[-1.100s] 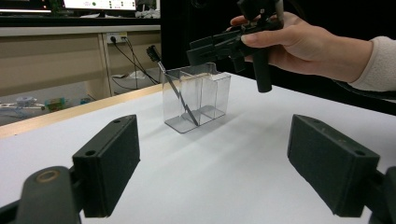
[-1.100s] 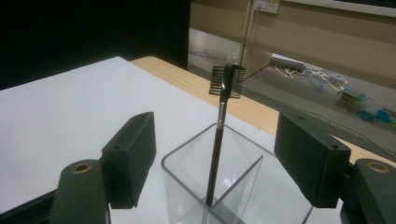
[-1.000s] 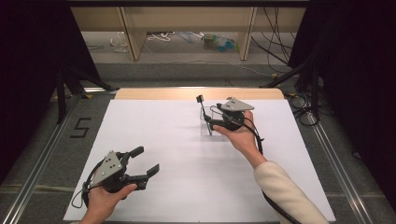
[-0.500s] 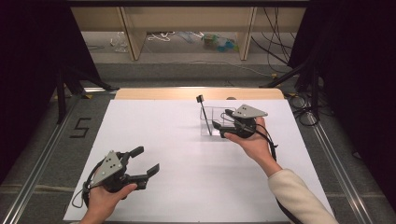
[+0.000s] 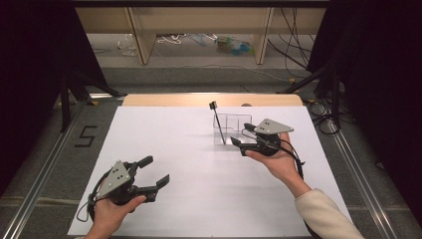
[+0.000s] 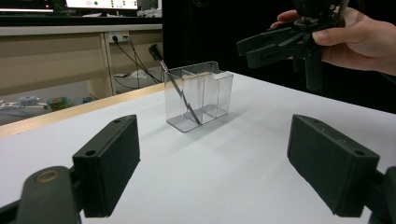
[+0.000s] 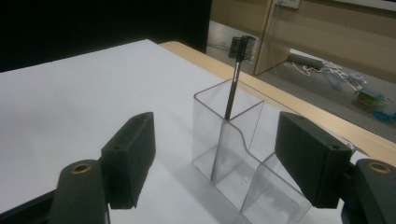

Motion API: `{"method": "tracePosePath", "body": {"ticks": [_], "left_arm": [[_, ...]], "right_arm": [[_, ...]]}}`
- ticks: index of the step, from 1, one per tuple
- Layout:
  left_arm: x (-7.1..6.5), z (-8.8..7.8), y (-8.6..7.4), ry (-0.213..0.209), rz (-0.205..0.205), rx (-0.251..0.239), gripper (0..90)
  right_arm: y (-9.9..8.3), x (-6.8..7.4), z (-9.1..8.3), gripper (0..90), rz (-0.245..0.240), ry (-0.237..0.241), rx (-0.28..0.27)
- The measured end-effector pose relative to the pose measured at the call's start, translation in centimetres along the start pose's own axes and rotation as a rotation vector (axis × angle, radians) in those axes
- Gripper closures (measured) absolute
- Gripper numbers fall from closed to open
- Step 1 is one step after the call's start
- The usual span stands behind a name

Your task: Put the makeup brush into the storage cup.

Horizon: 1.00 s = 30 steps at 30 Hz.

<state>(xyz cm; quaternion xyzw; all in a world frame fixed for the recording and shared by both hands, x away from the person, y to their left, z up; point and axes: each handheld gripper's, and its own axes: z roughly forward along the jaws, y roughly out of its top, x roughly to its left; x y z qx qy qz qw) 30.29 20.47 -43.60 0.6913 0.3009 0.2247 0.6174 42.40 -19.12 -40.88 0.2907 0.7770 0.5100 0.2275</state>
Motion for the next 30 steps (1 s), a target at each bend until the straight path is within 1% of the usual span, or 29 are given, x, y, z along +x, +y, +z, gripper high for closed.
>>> {"method": "tracePosePath", "body": {"ticks": [2, 4, 6, 7, 8, 11, 12, 13, 17, 19, 20, 21, 22, 23, 24, 26, 28, 30], "left_arm": [[0.0, 0.0, 0.0, 0.0, 0.0, 0.0, 16.9], [0.0, 0.0, 0.0, 0.0, 0.001, 0.0, 16.9], [0.0, 0.0, 0.0, 0.0, 0.001, -0.002, 16.9], [0.0, 0.0, 0.0, 0.001, 0.002, 0.0, 16.9], [0.0, 0.0, 0.0, 0.001, -0.002, -0.001, 16.9], [0.0, 0.0, 0.0, 0.003, 0.0, 0.002, 16.9], [0.1, 0.0, 0.0, 0.005, 0.001, 0.002, 17.0], [0.1, 0.0, 0.0, 0.006, 0.003, 0.003, 17.0], [0.1, 0.0, 0.0, 0.008, 0.007, 0.004, 17.0], [0.2, 0.0, 0.0, 0.011, 0.005, 0.003, 17.0], [0.2, 0.0, 0.0, 0.012, 0.006, 0.002, 17.0], [0.2, 0.0, 0.0, 0.014, 0.007, 0.002, 17.0], [0.3, -0.1, 0.0, 0.015, 0.008, 0.001, 17.0], [0.3, -0.1, 0.0, 0.015, 0.011, 0.001, 17.0], [0.3, -0.1, 0.0, 0.016, 0.013, 0.0, 17.0], [0.3, -0.1, 0.0, 0.016, 0.013, -0.001, 17.0], [0.3, 0.0, 0.0, 0.016, 0.013, -0.002, 17.0], [0.3, 0.0, 0.0, 0.016, 0.015, -0.003, 17.0]], "right_arm": [[-0.1, 0.1, -0.2, 29.8, 0.006, 0.01, -0.006], [-0.3, 0.2, -0.5, 29.7, -0.007, 0.003, -0.001], [-0.4, 0.3, -0.8, 29.7, -0.005, 0.007, 0.0], [-0.5, 0.3, -1.0, 29.6, -0.018, 0.003, -0.003], [-0.6, 0.4, -1.2, 29.7, -0.008, 0.007, -0.001], [-1.0, 0.6, -1.9, 29.6, -0.008, 0.014, 0.005], [-1.1, 0.6, -2.2, 29.7, -0.013, 0.011, -0.001], [-1.3, 0.6, -2.3, 29.6, -0.017, 0.021, -0.009], [-1.9, 0.8, -3.5, 29.6, -0.02, 0.022, -0.004], [-2.1, 0.9, -3.9, 29.6, -0.01, 0.034, 0.001], [-2.2, 0.9, -4.2, 29.6, -0.017, 0.031, -0.002], [-2.3, 0.9, -4.4, 29.5, -0.019, 0.033, -0.016], [-2.5, 1.0, -4.8, 29.4, -0.009, 0.045, -0.003], [-2.6, 1.0, -5.0, 29.4, -0.016, 0.05, -0.01], [-2.7, 1.1, -5.2, 29.4, -0.022, 0.042, -0.024], [-3.0, 1.3, -6.0, 29.4, -0.017, 0.056, -0.019], [-3.2, 1.4, -6.4, 29.6, -0.02, 0.053, -0.034], [-3.5, 1.7, -7.0, 29.5, -0.01, 0.069, -0.018]]}}
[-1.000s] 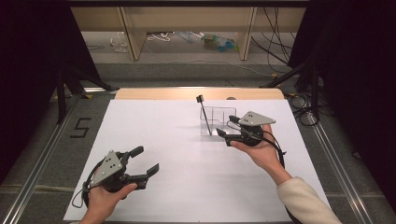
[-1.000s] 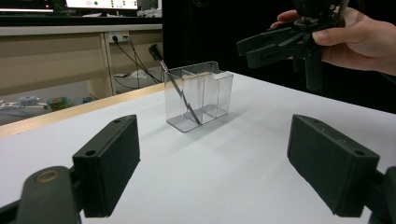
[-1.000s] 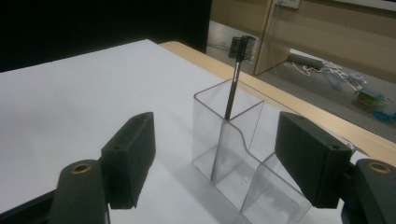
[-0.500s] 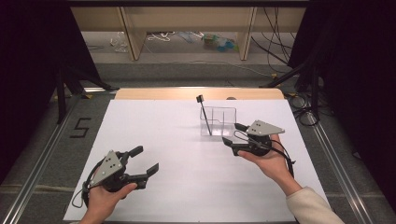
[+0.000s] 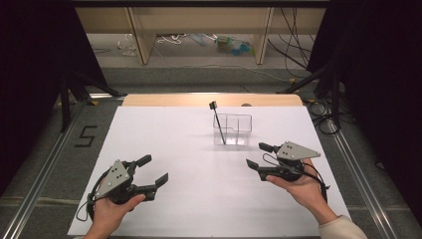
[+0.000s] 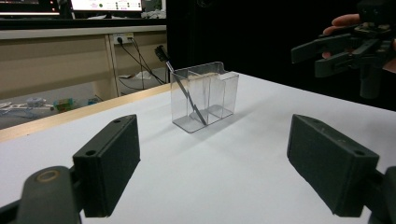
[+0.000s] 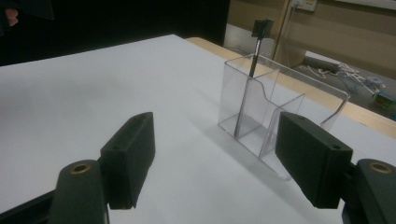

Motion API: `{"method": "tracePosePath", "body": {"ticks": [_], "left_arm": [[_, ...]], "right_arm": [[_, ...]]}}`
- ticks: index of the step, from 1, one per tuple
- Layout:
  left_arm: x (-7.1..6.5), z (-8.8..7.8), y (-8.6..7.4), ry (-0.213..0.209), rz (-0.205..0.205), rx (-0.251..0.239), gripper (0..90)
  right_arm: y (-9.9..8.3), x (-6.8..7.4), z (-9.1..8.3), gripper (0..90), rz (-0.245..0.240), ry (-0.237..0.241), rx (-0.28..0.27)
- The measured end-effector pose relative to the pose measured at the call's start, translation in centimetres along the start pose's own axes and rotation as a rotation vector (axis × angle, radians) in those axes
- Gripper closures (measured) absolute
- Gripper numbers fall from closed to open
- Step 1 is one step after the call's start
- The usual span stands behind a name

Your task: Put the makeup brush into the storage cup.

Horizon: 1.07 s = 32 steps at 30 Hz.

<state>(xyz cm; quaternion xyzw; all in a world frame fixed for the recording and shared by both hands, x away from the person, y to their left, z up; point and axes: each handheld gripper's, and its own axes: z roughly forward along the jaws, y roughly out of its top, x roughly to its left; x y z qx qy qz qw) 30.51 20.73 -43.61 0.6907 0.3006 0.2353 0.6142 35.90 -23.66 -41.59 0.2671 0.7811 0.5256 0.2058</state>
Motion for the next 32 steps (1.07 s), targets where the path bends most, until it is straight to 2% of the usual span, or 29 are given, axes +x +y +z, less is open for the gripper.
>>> {"method": "tracePosePath", "body": {"ticks": [6, 9, 10, 12, 17, 18, 20, 23, 25, 32], "left_arm": [[0.0, 0.0, 0.0, 0.001, -0.003, 0.0, 16.9], [0.0, 0.0, 0.0, 0.001, -0.003, 0.0, 16.9], [0.0, 0.0, 0.0, 0.0, -0.003, 0.0, 16.9], [0.0, 0.0, 0.0, -0.001, -0.007, 0.001, 16.9], [0.1, 0.1, -0.1, -0.003, -0.004, 0.001, 16.9], [0.1, 0.1, -0.1, -0.004, -0.005, 0.001, 16.9], [0.1, 0.2, -0.1, -0.008, -0.007, -0.007, 16.9], [0.1, 0.1, -0.1, -0.002, -0.007, 0.003, 16.9], [0.1, 0.1, -0.1, -0.002, -0.007, 0.004, 16.9], [0.1, 0.3, -0.1, -0.006, -0.007, 0.006, 16.9]], "right_arm": [[-1.0, 0.8, -1.2, 29.2, 0.021, -0.005, -0.023], [-1.4, 1.2, -1.7, 29.0, 0.021, 0.001, -0.017], [-1.5, 1.3, -2.0, 29.0, 0.035, 0.009, -0.002], [-1.8, 1.5, -2.2, 28.9, 0.02, -0.003, -0.021], [-2.5, 2.0, -2.5, 27.2, 0.017, 0.014, 0.017], [-2.4, 2.1, -2.7, 27.1, 0.022, 0.015, 0.044], [-2.5, 2.2, -2.6, 27.0, 0.021, 0.016, 0.011], [-2.5, 2.2, -2.7, 26.7, 0.018, 0.018, 0.028], [-2.6, 2.1, -2.5, 26.7, 0.014, 0.012, 0.008], [-2.7, 2.1, -2.5, 26.6, 0.018, 0.019, 0.026]]}}
